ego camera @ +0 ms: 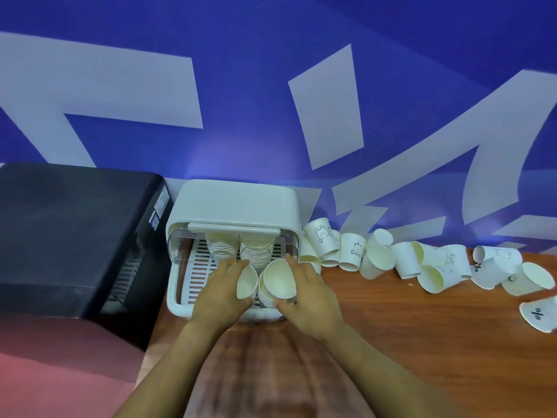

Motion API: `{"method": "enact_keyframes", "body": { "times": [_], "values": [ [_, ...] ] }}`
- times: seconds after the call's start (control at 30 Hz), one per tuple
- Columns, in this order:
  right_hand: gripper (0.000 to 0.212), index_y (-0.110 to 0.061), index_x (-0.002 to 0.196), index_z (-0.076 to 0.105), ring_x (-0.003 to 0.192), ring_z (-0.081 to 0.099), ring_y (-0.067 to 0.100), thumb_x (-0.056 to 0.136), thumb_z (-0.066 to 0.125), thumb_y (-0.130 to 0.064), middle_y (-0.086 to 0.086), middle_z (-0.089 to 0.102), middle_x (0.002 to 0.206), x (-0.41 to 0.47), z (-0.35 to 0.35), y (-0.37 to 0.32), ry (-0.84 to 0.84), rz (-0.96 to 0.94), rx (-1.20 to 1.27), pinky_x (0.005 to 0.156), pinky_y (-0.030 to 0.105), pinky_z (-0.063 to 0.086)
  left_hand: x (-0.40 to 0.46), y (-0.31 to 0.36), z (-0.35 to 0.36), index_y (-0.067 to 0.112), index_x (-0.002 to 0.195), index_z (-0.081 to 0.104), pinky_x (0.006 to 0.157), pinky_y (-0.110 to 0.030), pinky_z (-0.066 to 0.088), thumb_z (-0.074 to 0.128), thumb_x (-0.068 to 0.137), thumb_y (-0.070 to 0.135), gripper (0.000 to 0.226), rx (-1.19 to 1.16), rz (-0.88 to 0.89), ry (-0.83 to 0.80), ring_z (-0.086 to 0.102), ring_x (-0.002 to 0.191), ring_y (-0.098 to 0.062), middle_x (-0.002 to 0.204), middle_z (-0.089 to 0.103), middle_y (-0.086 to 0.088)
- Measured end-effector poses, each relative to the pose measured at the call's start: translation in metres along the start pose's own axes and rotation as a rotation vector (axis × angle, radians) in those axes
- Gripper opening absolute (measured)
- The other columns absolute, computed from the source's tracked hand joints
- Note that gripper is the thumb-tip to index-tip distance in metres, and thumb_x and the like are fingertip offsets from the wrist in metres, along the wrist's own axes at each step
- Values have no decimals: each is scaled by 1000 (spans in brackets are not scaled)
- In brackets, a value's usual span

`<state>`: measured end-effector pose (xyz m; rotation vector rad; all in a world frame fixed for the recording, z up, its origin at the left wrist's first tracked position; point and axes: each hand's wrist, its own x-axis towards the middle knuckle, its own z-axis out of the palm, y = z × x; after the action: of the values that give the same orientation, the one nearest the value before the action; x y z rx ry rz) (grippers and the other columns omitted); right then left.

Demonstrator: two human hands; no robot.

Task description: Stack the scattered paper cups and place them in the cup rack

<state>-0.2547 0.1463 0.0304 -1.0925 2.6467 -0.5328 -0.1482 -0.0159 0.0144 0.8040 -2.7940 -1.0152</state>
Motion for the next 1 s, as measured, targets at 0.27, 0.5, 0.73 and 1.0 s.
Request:
{"method": "enact_keyframes", "body": {
  "times": [0.27, 0.5, 0.73, 1.0],
  "values": [
    [93, -27, 150, 10, 125, 43, 21, 79, 59, -60, -2, 37, 142, 0, 3, 7, -149, 61, 26, 98, 38, 44, 5, -1, 8, 21, 141, 39, 102, -37, 41, 77, 69, 24, 81, -36, -28, 20, 44, 125, -23, 141, 38, 0],
    [75, -31, 147, 21, 131, 39, 20, 84, 58, -49, -2, 34, 143, -11, -16, 22, -168, 76, 71, 100, 38, 42, -6, 6, 0, 32, 147, 25, 115, -37, 23, 77, 73, 34, 90, 52, -47, 33, 12, 146, -21, 158, 15, -1],
    [61, -30, 141, 35, 120, 48, 16, 86, 59, -43, -2, 39, 137, -60, -39, 72, -213, 184, 40, 98, 35, 43, -45, 53, 2, 30, 138, 42, 108, -31, 28, 73, 76, 22, 70, -42, 124, 211, 31, 133, -20, 143, 34, 2],
    [54, -28, 136, 42, 118, 49, 12, 87, 60, -40, -5, 40, 136, -96, -66, 116, -201, 209, 112, 100, 30, 40, -68, 113, 44, 30, 136, 42, 101, -31, 37, 66, 82, 34, 59, -31, 187, 17, 44, 122, -17, 132, 46, 7]
  ]
}}
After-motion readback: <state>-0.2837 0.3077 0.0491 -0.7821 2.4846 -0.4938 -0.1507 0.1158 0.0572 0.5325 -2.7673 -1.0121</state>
